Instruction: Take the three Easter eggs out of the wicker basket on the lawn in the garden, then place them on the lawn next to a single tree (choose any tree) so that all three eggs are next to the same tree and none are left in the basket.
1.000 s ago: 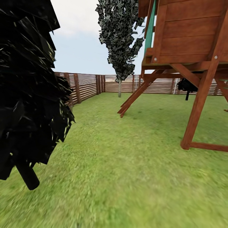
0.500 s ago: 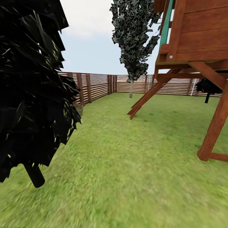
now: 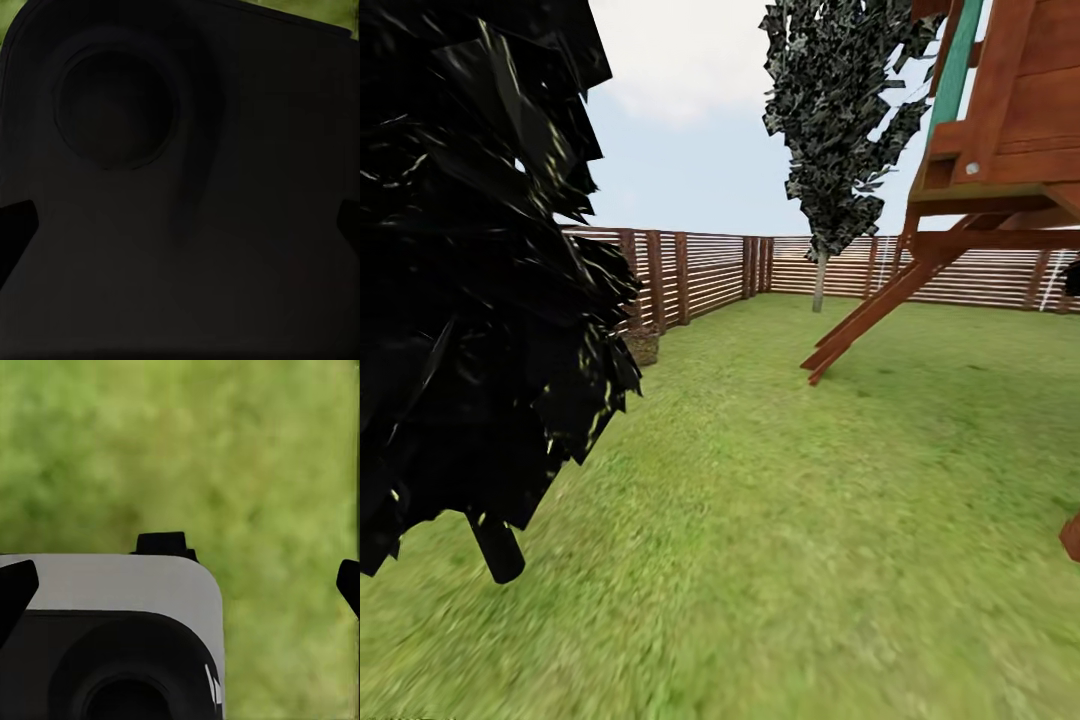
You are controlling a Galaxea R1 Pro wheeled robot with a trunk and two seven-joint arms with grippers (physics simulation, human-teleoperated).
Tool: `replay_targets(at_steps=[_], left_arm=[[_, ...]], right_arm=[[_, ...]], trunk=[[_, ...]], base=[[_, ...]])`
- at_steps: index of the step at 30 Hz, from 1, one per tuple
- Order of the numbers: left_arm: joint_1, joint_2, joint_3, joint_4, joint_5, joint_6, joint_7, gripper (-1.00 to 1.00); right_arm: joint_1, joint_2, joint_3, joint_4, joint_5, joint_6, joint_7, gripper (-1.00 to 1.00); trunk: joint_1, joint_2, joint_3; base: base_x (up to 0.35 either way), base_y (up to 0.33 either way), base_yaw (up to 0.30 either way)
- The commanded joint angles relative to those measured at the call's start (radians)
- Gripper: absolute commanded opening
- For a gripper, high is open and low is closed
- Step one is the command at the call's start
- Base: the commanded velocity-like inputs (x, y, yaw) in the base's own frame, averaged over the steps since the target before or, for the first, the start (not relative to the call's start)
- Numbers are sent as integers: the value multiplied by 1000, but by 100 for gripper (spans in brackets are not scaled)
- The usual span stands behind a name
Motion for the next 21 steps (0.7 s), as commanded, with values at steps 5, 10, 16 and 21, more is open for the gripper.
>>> replay_targets(at_steps=[5, 10, 16, 21], left_arm=[[1, 0, 3, -1, 10, 0, -5, 100], [1, -1, 3, -1, 10, 0, -5, 100], [1, -1, 3, -1, 10, 0, -4, 100], [1, -1, 3, -1, 10, 0, -4, 100]], right_arm=[[-1, 1, -5, 1, 1, -3, 1, 100], [-1, 1, -5, 1, 1, -3, 1, 100], [-1, 1, -5, 1, 1, -3, 1, 100], [-1, 1, -5, 2, 1, -3, 1, 100]], trunk=[[0, 0, -1], [0, 0, -1], [0, 0, -1], [0, 0, -1]], base=[[257, -206, 281], [257, -206, 280], [257, -206, 256], [256, -208, 226]])
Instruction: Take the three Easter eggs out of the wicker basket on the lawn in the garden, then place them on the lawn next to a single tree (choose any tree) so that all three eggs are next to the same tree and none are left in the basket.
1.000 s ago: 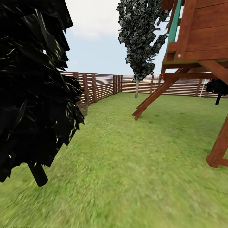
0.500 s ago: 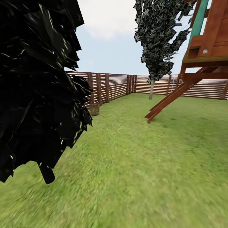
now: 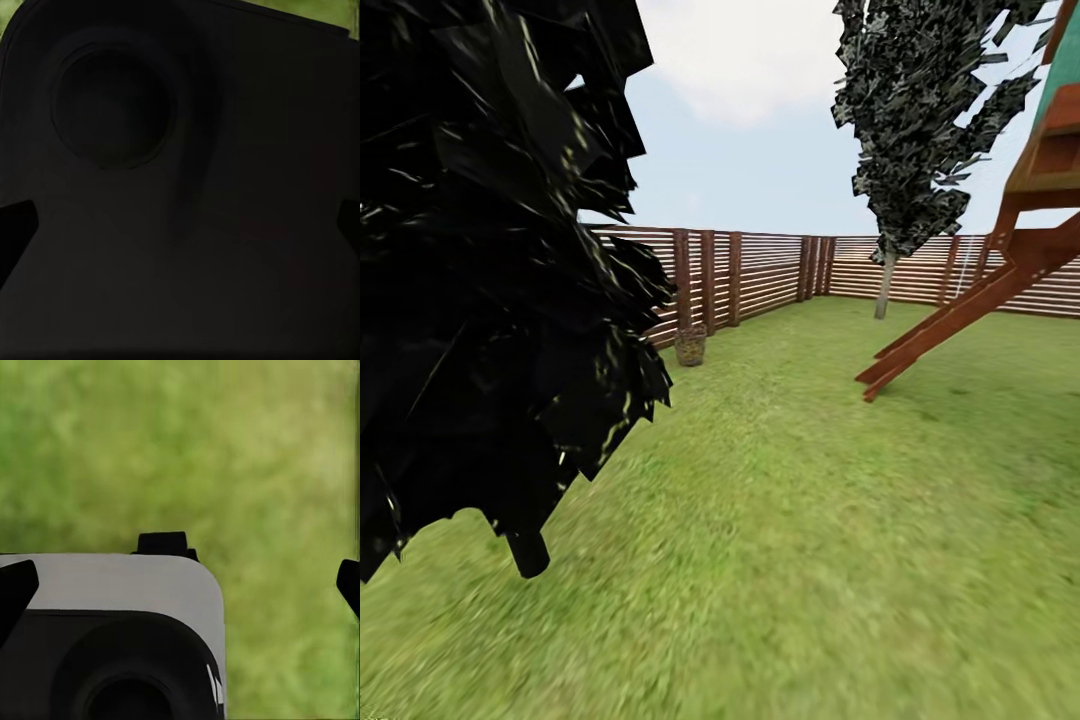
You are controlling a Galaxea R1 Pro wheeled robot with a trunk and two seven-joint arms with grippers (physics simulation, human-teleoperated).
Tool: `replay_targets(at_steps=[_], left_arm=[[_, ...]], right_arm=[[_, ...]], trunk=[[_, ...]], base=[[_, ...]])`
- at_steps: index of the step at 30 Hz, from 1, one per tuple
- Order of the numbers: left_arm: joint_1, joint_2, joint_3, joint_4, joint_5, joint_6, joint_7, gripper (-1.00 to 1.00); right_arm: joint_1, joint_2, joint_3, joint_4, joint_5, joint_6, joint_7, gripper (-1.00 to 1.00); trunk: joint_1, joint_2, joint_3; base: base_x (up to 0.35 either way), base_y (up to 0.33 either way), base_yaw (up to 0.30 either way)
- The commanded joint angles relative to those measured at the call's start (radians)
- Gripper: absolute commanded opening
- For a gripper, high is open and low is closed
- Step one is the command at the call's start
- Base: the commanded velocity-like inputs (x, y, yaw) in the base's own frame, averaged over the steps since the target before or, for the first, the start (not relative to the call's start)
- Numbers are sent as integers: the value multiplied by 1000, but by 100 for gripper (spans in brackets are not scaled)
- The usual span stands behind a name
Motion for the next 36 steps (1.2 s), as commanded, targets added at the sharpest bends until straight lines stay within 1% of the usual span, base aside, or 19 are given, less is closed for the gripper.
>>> replay_targets(at_steps=[1, 14, 36], left_arm=[[1, 0, 3, -1, 10, 0, -5, 100], [1, 0, 3, -1, 10, 0, -5, 100], [1, 0, 3, -1, 10, 0, -5, 100]], right_arm=[[-1, 0, -5, 1, 1, -3, 1, 100], [-1, 0, -5, 1, 1, -3, 1, 100], [0, -1, -5, 0, 1, -3, 1, 100]], trunk=[[0, 0, -1], [0, 0, -1], [0, 0, -1]], base=[[255, -209, 216], [255, -210, 170], [252, -212, 12]])
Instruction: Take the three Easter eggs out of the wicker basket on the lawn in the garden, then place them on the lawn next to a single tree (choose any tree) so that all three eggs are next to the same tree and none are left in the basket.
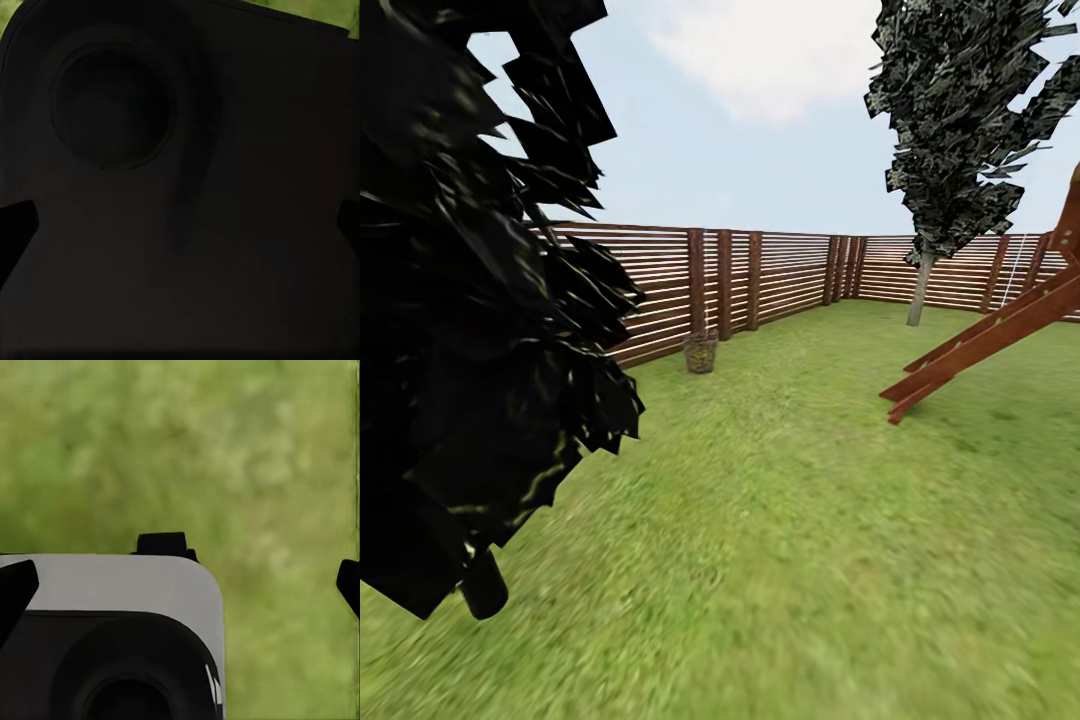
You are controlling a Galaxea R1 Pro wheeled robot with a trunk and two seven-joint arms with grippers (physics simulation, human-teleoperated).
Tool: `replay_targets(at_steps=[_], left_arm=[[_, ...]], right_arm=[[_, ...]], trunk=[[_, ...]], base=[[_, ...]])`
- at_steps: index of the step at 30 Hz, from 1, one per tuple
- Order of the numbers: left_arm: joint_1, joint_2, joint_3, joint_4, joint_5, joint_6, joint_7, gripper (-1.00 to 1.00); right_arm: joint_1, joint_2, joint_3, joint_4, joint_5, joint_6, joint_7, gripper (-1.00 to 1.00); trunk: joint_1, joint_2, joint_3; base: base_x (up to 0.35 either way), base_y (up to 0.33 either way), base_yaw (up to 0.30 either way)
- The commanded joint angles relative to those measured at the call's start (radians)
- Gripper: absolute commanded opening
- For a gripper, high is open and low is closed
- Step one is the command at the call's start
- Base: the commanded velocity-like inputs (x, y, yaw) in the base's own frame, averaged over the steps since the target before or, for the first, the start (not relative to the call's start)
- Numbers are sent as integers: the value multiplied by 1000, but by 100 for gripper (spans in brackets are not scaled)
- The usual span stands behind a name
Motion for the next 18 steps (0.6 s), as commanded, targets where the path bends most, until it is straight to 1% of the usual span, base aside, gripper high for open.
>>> replay_targets(at_steps=[1, 18], left_arm=[[1, 0, 3, -1, 10, 0, -5, 100], [1, 0, 3, -1, 10, -1, -5, 100]], right_arm=[[0, 0, -5, 1, 1, -3, 1, 100], [0, 0, -5, 1, 1, -3, 1, 100]], trunk=[[0, 0, -1], [0, 0, -1]], base=[[251, -214, 0], [251, -214, 0]])
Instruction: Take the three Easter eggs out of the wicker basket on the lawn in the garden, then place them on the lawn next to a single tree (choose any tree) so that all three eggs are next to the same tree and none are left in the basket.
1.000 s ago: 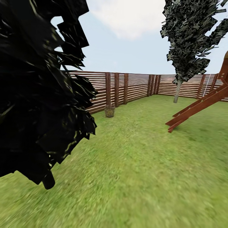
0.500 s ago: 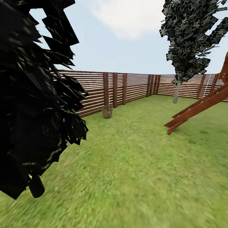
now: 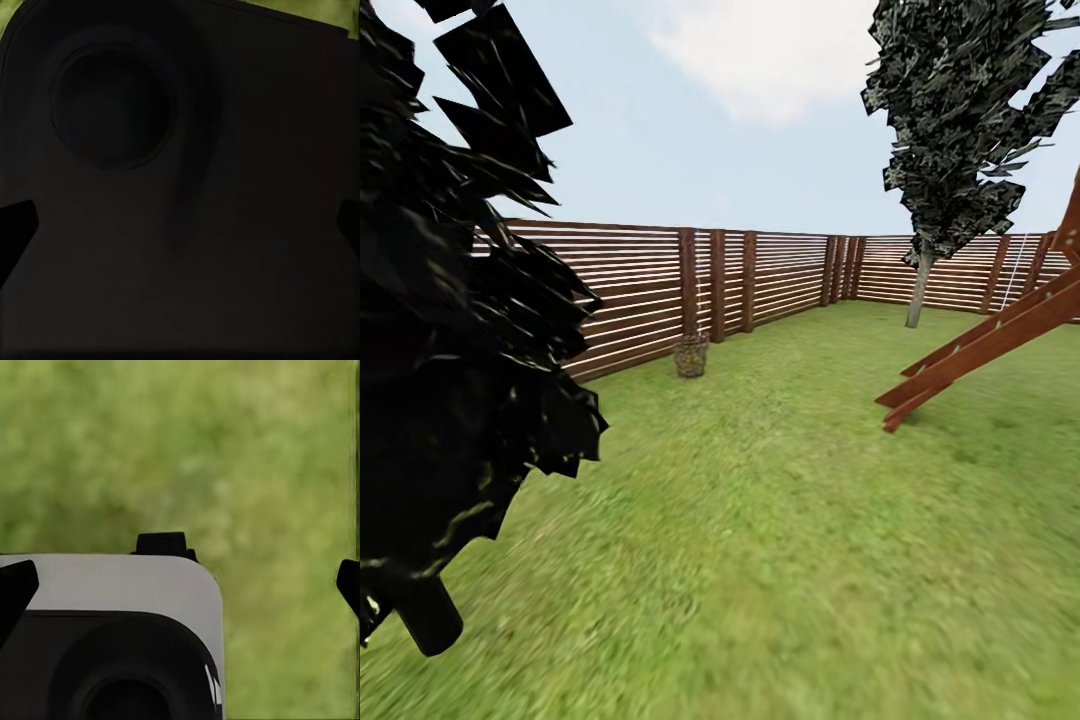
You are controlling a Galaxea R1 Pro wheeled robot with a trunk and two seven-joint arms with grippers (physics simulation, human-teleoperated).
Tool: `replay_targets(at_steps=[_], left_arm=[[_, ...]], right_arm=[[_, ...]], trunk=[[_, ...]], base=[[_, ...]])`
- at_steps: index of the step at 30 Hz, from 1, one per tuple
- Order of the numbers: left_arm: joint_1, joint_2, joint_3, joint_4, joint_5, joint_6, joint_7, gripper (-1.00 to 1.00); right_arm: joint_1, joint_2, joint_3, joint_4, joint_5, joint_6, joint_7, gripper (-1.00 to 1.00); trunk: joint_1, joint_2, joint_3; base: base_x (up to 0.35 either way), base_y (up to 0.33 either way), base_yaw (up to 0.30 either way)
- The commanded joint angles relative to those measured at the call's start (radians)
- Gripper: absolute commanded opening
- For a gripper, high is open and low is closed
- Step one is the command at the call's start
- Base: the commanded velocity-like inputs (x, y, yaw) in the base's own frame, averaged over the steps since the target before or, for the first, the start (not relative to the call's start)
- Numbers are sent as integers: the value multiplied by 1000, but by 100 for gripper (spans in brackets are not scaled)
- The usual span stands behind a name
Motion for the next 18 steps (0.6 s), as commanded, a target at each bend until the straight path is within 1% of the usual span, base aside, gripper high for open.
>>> replay_targets(at_steps=[1, 18], left_arm=[[1, 0, 3, -1, 10, 0, -5, 100], [1, 0, 3, -1, 10, 0, -4, 100]], right_arm=[[-1, 0, -5, 1, 1, -3, 1, 100], [0, 1, -5, 1, 1, -3, 1, 100]], trunk=[[0, 0, -1], [0, 0, -1]], base=[[251, -214, 0], [251, -213, 0]])
